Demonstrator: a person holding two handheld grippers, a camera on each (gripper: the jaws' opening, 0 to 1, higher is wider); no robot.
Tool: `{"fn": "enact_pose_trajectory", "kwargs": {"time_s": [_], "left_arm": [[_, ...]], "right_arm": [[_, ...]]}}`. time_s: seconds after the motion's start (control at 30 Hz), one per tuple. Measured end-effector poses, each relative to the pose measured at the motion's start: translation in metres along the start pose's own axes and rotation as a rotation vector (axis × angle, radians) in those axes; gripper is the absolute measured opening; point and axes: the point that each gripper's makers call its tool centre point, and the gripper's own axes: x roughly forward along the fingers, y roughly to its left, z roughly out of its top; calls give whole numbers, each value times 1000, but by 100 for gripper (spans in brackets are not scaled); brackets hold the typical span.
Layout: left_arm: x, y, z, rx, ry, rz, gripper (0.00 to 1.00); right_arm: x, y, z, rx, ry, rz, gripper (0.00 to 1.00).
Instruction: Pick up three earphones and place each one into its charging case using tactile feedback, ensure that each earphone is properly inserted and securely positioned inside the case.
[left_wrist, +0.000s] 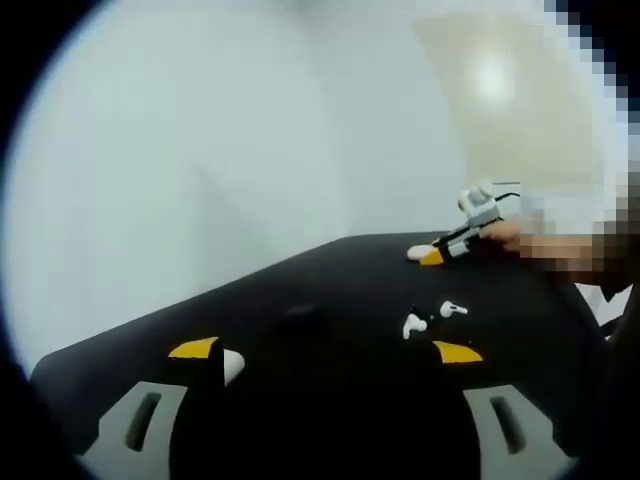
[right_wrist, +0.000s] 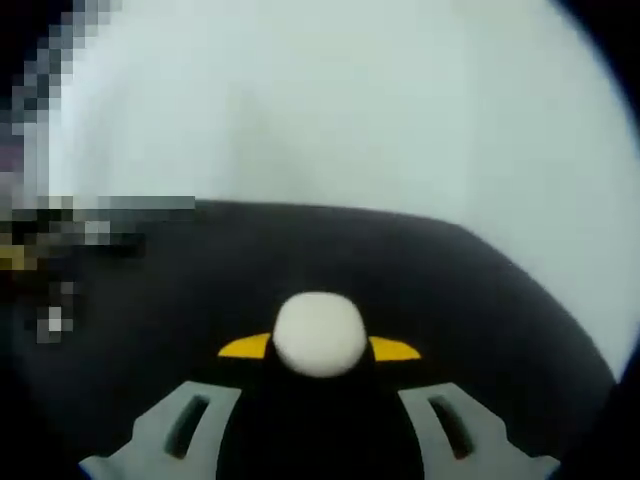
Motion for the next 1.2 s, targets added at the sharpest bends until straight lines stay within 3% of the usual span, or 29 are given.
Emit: {"fn": "enact_pose_trajectory", "kwargs": {"time_s": [0.13, 0.2, 0.33, 0.4, 0.6, 0.77, 0.83, 0.93, 1.07, 1.2], "left_arm": [[0, 0, -1, 1, 4, -2, 80], [0, 0, 0, -3, -1, -3, 80], [-1, 0, -1, -3, 4, -1, 80], [-1, 0, 0, -1, 1, -2, 80], [-1, 1, 0, -9, -1, 1, 79], [-3, 4, 3, -14, -13, 4, 79], [-4, 7, 4, -20, -16, 12, 79], [-7, 12, 7, -32, -34, 27, 79], [-8, 15, 10, -46, -47, 37, 78], [-7, 14, 8, -41, -43, 35, 78]], "right_arm": [[1, 0, 0, 16, 2, 3, 38], [-1, 0, 4, 7, -12, 5, 44], [-7, 6, 29, 100, -145, 53, 47], [-12, 2, 35, 110, -176, 51, 47], [-10, 9, 34, 97, -174, 68, 47], [-4, 7, 32, 72, -163, 43, 46], [-4, 16, 34, 56, -144, 52, 46], [-6, 31, 49, 28, -180, 70, 46], [0, 53, 60, -59, -169, 108, 46], [4, 83, 80, -63, -195, 158, 46]]}}
